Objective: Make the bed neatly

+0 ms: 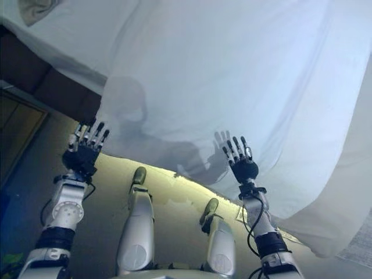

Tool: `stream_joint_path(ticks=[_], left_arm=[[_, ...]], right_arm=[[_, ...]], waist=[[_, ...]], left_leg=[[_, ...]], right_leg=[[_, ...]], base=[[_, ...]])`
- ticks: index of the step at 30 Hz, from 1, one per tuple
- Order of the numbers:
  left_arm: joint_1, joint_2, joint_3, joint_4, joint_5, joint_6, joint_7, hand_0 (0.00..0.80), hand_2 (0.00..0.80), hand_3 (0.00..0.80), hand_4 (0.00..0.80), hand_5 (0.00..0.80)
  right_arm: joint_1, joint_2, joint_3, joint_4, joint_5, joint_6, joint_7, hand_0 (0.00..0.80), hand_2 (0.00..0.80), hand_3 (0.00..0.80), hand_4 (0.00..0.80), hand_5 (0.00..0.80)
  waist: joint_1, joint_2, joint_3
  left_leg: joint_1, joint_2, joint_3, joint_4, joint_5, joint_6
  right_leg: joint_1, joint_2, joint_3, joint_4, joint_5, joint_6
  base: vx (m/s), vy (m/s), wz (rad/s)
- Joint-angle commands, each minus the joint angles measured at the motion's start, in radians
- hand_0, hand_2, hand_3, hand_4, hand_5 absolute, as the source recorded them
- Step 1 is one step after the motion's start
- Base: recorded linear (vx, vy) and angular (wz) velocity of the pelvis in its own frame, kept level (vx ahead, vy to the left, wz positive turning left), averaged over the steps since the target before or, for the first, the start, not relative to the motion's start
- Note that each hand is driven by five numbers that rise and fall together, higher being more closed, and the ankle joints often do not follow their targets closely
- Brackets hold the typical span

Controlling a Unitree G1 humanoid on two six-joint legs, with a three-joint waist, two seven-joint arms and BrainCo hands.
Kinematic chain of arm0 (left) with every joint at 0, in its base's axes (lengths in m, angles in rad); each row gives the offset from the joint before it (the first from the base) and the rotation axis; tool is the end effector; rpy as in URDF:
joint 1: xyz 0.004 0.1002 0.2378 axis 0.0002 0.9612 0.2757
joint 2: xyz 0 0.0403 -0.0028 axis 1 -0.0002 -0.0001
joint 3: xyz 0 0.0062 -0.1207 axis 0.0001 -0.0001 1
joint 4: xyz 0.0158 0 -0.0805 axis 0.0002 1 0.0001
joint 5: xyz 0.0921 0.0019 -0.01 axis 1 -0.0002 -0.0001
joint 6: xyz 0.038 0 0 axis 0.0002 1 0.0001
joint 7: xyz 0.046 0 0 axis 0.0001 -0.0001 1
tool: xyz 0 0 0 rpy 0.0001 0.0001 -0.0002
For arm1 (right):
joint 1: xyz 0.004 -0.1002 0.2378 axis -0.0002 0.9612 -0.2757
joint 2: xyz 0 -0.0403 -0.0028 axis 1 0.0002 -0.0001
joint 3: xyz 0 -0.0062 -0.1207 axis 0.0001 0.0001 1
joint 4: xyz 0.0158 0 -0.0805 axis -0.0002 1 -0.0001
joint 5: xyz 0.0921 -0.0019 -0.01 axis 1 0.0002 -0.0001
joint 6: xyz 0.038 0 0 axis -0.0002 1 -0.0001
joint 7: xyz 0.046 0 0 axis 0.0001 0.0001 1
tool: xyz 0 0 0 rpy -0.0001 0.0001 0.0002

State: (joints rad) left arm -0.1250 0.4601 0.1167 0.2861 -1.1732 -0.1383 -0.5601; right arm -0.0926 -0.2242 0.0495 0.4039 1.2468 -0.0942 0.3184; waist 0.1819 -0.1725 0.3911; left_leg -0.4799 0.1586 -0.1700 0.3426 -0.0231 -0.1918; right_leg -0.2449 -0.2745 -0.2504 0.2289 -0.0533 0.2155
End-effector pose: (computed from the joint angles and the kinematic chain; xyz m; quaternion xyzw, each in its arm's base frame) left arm 0.2152 0.2798 0.0429 -0.3217 -0.1529 -0.1304 0.9253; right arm 0.2045 -0.2011 -0.0188 0.4815 0.0158 0.0325 0.8757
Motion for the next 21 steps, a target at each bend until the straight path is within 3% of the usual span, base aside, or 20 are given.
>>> stream_joint_path(ticks=[1, 8, 13, 14, 15, 21], left_arm=[[0.030, 0.002, 0.045, -0.032, 0.013, 0.038, -0.020, 0.000, 0.000, 0.000, 0.000, 0.000], [0.141, -0.062, 0.029, 0.020, 0.193, 0.094, 0.113, 0.000, 0.000, 0.000, 0.000, 0.000], [0.201, -0.112, -0.029, 0.105, 0.313, 0.118, 0.189, 0.000, 0.000, 0.000, 0.000, 0.000], [0.207, -0.121, -0.040, 0.123, 0.332, 0.113, 0.205, 0.000, 0.000, 0.000, 0.000, 0.000], [0.215, -0.132, -0.058, 0.142, 0.351, 0.105, 0.227, 0.000, 0.000, 0.000, 0.000, 0.000], [0.220, -0.192, -0.109, 0.182, 0.322, 0.063, 0.254, 0.000, 0.000, 0.000, 0.000, 0.000]], right_arm=[[0.067, -0.016, -0.077, 0.014, -0.047, -0.046, -0.049, 0.000, 0.000, 0.000, 0.000, 0.000], [0.209, -0.018, -0.118, 0.027, -0.255, -0.016, -0.189, 0.000, 0.000, 0.000, 0.000, 0.000], [0.271, -0.026, -0.143, 0.045, -0.342, 0.010, -0.232, 0.000, 0.000, 0.000, 0.000, 0.000], [0.274, -0.025, -0.144, 0.046, -0.372, -0.026, -0.246, 0.000, 0.000, 0.000, 0.000, 0.000], [0.278, -0.022, -0.146, 0.030, -0.439, -0.108, -0.322, 0.000, 0.000, 0.000, 0.000, 0.000], [0.306, 0.019, -0.102, -0.001, -0.499, 0.002, -0.330, 0.000, 0.000, 0.000, 0.000, 0.000]], waist=[[-0.001, 0.017, -0.105], [-0.064, 0.048, -0.239], [-0.103, 0.079, -0.308], [-0.108, 0.085, -0.314], [-0.118, 0.095, -0.322], [-0.152, 0.130, -0.352]], left_leg=[[0.083, -0.061, 0.076, -0.088, 0.045, 0.108], [0.291, -0.046, 0.119, -0.256, 0.071, 0.114], [0.404, -0.033, 0.171, -0.331, 0.082, 0.117], [0.422, -0.032, 0.180, -0.341, 0.082, 0.117], [0.441, -0.031, 0.191, -0.351, 0.083, 0.119], [0.518, -0.040, 0.247, -0.424, 0.097, 0.122]], right_leg=[[0.045, 0.020, 0.023, -0.090, 0.172, -0.047], [0.161, 0.034, 0.080, -0.188, 0.178, -0.030], [0.214, 0.042, 0.105, -0.235, 0.184, -0.035], [0.222, 0.042, 0.109, -0.240, 0.185, -0.037], [0.229, 0.042, 0.115, -0.246, 0.189, -0.039], [0.274, 0.046, 0.108, -0.285, 0.197, -0.052]], base=[[0.075, -0.033, -0.07], [0.101, 0.020, -0.12], [0.066, 0.011, -0.26], [0.003, 0.006, -0.28], [-0.006, 0.021, -0.30], [-0.001, 0.015, -0.32]])
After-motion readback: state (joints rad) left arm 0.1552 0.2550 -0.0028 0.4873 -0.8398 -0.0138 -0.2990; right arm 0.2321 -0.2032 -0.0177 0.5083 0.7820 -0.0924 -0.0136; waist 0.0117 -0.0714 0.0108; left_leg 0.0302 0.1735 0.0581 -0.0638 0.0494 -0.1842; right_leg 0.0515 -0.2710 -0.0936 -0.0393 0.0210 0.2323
